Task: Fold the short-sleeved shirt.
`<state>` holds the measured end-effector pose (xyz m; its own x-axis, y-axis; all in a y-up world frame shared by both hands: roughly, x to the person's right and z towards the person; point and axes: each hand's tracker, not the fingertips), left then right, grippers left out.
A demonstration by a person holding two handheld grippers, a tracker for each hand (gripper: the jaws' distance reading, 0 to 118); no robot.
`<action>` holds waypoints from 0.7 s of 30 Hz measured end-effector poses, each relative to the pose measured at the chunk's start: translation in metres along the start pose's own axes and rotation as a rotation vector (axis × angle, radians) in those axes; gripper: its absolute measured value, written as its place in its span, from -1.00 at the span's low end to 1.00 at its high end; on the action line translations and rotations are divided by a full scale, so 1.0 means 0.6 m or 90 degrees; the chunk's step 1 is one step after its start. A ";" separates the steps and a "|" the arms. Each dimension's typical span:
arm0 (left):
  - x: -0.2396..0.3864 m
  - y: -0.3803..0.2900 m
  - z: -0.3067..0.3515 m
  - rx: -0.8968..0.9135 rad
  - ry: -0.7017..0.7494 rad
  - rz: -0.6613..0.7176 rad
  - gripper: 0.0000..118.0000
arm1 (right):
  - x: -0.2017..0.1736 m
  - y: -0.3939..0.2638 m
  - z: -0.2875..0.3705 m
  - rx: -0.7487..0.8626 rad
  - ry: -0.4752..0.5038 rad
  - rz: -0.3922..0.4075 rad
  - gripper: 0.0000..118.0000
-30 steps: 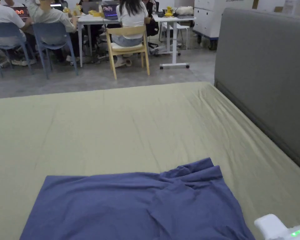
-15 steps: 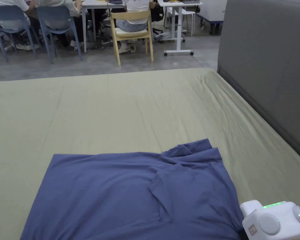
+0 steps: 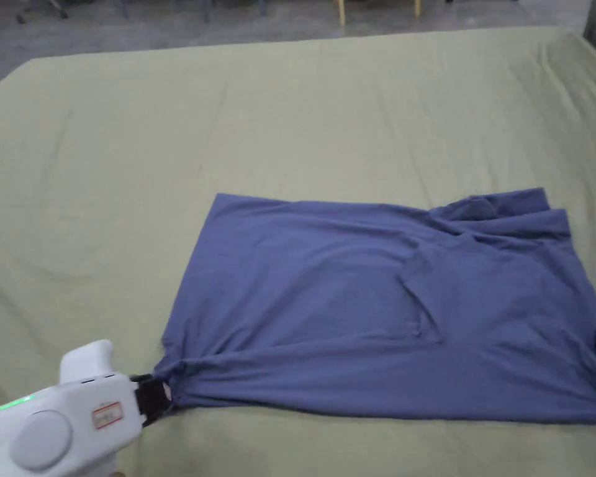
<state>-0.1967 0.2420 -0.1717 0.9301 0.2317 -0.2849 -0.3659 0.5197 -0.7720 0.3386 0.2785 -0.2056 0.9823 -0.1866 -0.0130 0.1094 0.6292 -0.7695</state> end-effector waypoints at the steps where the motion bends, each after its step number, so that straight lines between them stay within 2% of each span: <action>1: 0.004 -0.016 -0.006 0.007 0.019 0.012 -1.00 | -0.009 -0.015 -0.022 -0.022 -0.021 0.024 -0.96; 2: 0.010 -0.025 -0.012 -0.026 0.008 0.022 -1.00 | -0.016 -0.036 -0.032 -0.030 -0.020 0.037 -0.96; 3: -0.053 -0.005 -0.053 -0.082 -0.058 0.066 -1.00 | -0.022 -0.047 -0.040 -0.050 0.016 0.038 -0.96; 5: -0.086 0.012 -0.074 -0.076 -0.044 0.075 -1.00 | -0.033 -0.057 -0.047 -0.069 0.054 0.025 -0.96; 6: -0.103 0.028 -0.083 -0.052 -0.019 0.058 -0.91 | -0.036 -0.059 -0.050 -0.077 0.058 0.033 -0.96; 7: -0.088 0.025 -0.092 -0.010 0.039 0.008 -0.14 | -0.040 -0.060 -0.053 -0.082 0.056 0.047 -0.96; 8: -0.093 0.035 -0.107 -0.020 0.069 -0.008 1.00 | -0.041 -0.060 -0.053 -0.079 0.045 0.057 -0.96; 9: -0.109 0.045 -0.118 0.022 0.081 -0.032 1.00 | -0.047 -0.055 -0.051 -0.080 0.031 0.069 -0.96; 10: -0.114 0.059 -0.138 0.003 0.073 -0.031 1.00 | -0.048 -0.051 -0.051 -0.076 0.029 0.067 -0.96; 11: -0.055 0.056 -0.112 -0.004 0.075 -0.028 1.00 | -0.045 -0.047 -0.052 -0.075 0.028 0.062 -0.96; 13: -0.022 0.060 -0.135 -0.045 0.112 -0.069 1.00 | -0.033 -0.040 -0.056 -0.075 0.028 0.034 -0.96; 15: -0.023 0.061 -0.175 -0.087 0.112 -0.125 1.00 | -0.026 -0.035 -0.061 -0.077 0.008 0.028 -0.96; 16: -0.017 0.058 -0.186 -0.104 0.115 -0.142 0.82 | -0.023 -0.032 -0.063 -0.079 -0.012 0.031 -0.96; 18: -0.006 0.056 -0.182 -0.106 0.064 -0.135 -0.79 | -0.012 -0.026 -0.067 -0.083 -0.045 0.045 -0.96; 19: 0.013 0.045 -0.153 -0.092 0.003 -0.103 -0.82 | -0.004 -0.021 -0.071 -0.096 -0.082 0.058 -0.96; 21: 0.025 0.045 -0.133 -0.093 -0.004 -0.097 -0.82 | 0.026 -0.017 -0.085 -0.112 -0.164 0.072 -0.96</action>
<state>-0.1901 0.1938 -0.2420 0.9739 0.1655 -0.1553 -0.2125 0.4250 -0.8799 0.3447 0.2307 -0.2308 0.9953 0.0881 0.0397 -0.0087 0.4909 -0.8712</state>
